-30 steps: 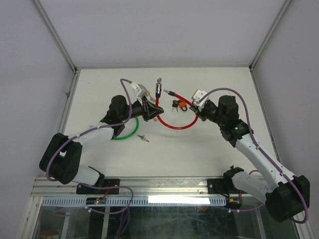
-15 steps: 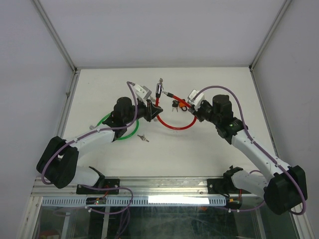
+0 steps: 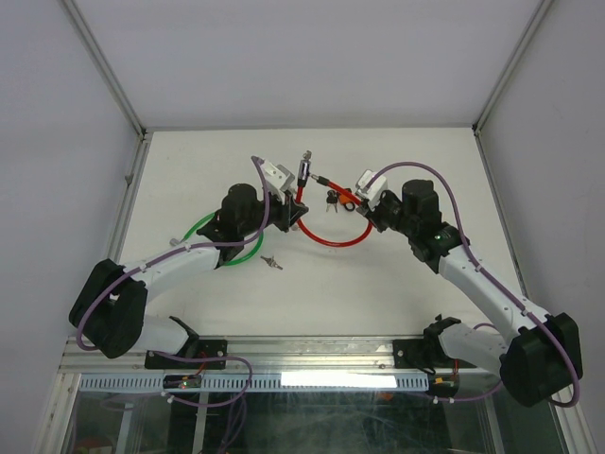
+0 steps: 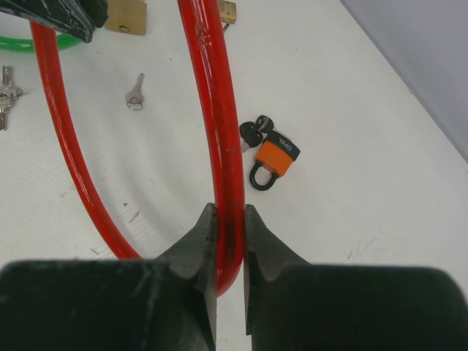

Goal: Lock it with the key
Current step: Lock the lock.

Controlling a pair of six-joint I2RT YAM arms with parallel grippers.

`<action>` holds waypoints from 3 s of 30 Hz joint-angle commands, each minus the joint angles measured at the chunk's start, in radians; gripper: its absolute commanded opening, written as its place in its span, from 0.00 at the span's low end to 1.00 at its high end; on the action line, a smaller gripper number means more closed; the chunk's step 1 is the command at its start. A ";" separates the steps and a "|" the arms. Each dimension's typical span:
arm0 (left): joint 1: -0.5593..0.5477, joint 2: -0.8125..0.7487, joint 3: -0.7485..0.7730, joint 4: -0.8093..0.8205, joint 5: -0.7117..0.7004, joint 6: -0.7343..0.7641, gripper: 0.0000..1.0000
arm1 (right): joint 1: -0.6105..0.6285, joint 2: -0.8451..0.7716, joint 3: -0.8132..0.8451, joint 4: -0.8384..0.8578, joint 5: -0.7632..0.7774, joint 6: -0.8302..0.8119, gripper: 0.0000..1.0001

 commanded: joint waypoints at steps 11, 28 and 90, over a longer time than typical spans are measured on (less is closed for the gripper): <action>0.000 -0.030 0.055 0.002 -0.098 0.129 0.00 | 0.010 0.021 0.056 -0.035 -0.022 -0.003 0.00; -0.032 -0.007 0.099 -0.146 -0.212 0.268 0.00 | 0.003 0.009 0.064 -0.040 -0.066 0.025 0.00; -0.140 0.085 0.214 -0.306 -0.489 0.421 0.00 | -0.077 0.016 0.159 -0.182 -0.370 0.196 0.00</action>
